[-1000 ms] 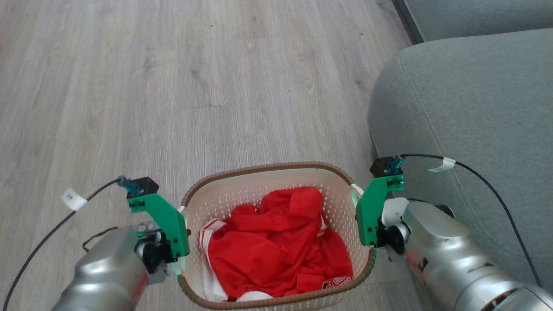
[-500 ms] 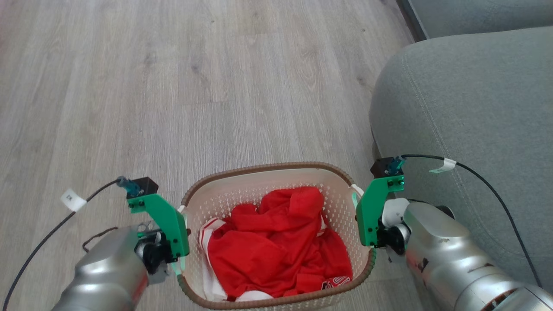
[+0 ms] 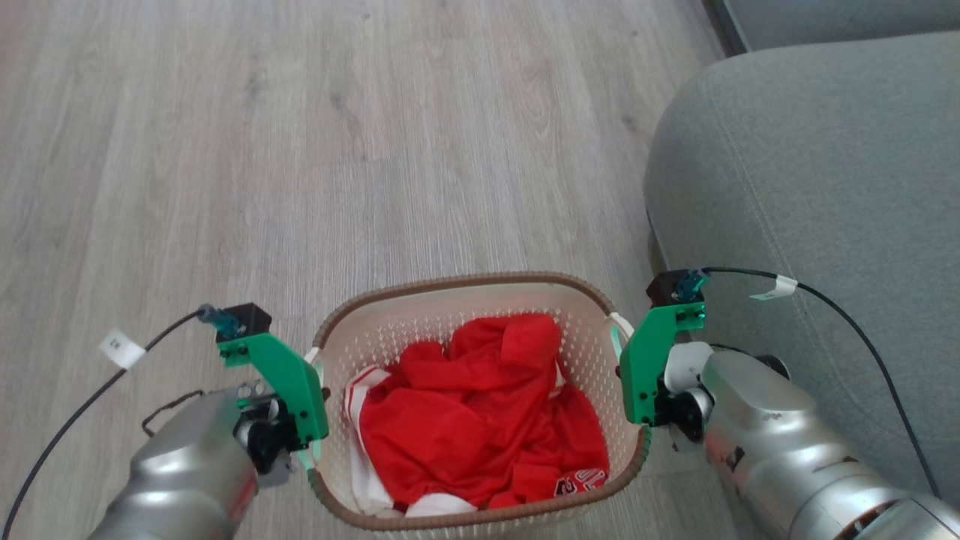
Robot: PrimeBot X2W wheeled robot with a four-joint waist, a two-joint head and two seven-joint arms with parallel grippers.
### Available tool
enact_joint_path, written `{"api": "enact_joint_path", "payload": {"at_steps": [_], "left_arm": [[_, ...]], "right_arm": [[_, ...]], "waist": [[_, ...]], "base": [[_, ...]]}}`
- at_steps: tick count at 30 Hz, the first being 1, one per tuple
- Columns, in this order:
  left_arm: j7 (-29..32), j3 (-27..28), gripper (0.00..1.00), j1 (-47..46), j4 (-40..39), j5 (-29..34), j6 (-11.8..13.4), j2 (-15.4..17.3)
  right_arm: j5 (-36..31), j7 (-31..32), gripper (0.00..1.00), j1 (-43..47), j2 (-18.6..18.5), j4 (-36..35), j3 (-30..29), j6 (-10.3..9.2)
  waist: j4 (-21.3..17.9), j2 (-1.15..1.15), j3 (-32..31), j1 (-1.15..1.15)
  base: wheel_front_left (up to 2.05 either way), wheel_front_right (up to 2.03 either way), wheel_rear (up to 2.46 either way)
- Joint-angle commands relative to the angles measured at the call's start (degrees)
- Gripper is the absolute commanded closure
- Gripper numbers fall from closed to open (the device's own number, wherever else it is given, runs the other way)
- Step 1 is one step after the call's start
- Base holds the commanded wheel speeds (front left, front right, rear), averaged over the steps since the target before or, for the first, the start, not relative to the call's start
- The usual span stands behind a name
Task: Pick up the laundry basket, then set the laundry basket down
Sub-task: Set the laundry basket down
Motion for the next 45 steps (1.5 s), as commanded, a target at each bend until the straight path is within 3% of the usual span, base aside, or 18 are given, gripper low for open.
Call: {"api": "enact_joint_path", "payload": {"at_steps": [1,23,31,45], "left_arm": [[-1.4,1.3,1.0,-4.3,1.0,-0.3,0.1,4.7],[-14.8,0.5,1.0,-14.5,1.6,2.6,0.1,4.7],[-19.5,0.1,1.0,-18.3,1.6,3.4,0.1,4.4],[-25.2,-1.1,1.0,-23.7,1.6,4.4,0.1,3.5]], "right_arm": [[0.0,-1.1,1.0,-2.7,-2.5,0.7,0.5,-0.56],[-6.1,-17.9,1.0,-11.3,-3.0,1.0,-4.2,-0.56],[-11.5,-23.4,1.0,-14.7,-3.9,1.0,-8.7,-0.56],[-23.0,-27.7,1.0,-18.3,-4.2,1.0,-20.1,-0.56]], "waist": [[0.0,0.0,0.9,0.0],[0.9,0.0,20.3,0.0],[1.4,0.0,30.0,0.0],[2.4,0.0,44.3,0.0]], "base": [[0.0,0.0,0.0],[0.0,0.0,0.0],[0.0,0.0,0.0],[0.0,0.0,0.0]]}}
